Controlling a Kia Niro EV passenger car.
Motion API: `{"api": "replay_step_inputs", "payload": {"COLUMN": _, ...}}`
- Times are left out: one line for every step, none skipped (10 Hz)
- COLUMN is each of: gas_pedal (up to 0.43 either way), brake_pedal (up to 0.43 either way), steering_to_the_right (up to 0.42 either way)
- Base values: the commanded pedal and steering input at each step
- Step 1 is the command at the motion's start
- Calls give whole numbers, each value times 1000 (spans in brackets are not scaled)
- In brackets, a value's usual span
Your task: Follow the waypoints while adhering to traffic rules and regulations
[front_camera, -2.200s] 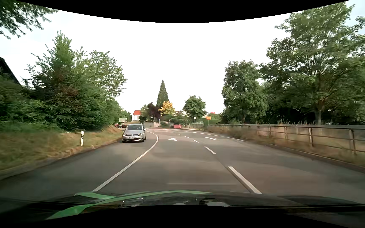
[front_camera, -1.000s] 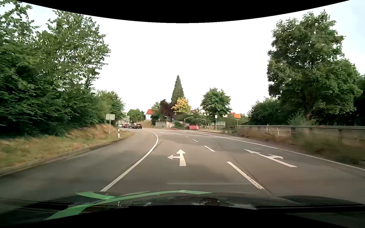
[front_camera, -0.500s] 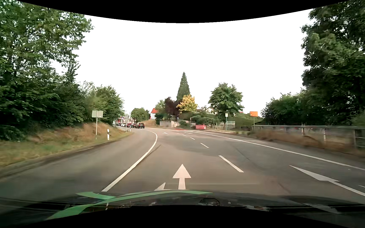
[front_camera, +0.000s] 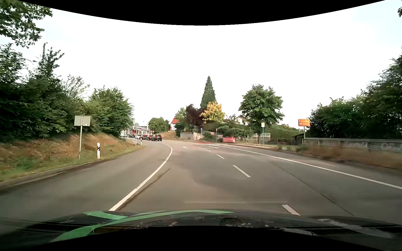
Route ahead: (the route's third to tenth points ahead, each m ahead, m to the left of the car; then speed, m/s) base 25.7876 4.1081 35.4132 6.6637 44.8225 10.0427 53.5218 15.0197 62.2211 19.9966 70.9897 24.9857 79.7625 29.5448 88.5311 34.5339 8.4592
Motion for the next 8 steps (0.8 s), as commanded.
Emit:
{"api": "replay_step_inputs", "payload": {"gas_pedal": 87, "brake_pedal": 0, "steering_to_the_right": -35}}
{"api": "replay_step_inputs", "payload": {"gas_pedal": 87, "brake_pedal": 0, "steering_to_the_right": -35}}
{"api": "replay_step_inputs", "payload": {"gas_pedal": 87, "brake_pedal": 0, "steering_to_the_right": -37}}
{"api": "replay_step_inputs", "payload": {"gas_pedal": 87, "brake_pedal": 0, "steering_to_the_right": -39}}
{"api": "replay_step_inputs", "payload": {"gas_pedal": 87, "brake_pedal": 0, "steering_to_the_right": -39}}
{"api": "replay_step_inputs", "payload": {"gas_pedal": 87, "brake_pedal": 0, "steering_to_the_right": -39}}
{"api": "replay_step_inputs", "payload": {"gas_pedal": 87, "brake_pedal": 0, "steering_to_the_right": -39}}
{"api": "replay_step_inputs", "payload": {"gas_pedal": 87, "brake_pedal": 0, "steering_to_the_right": -39}}
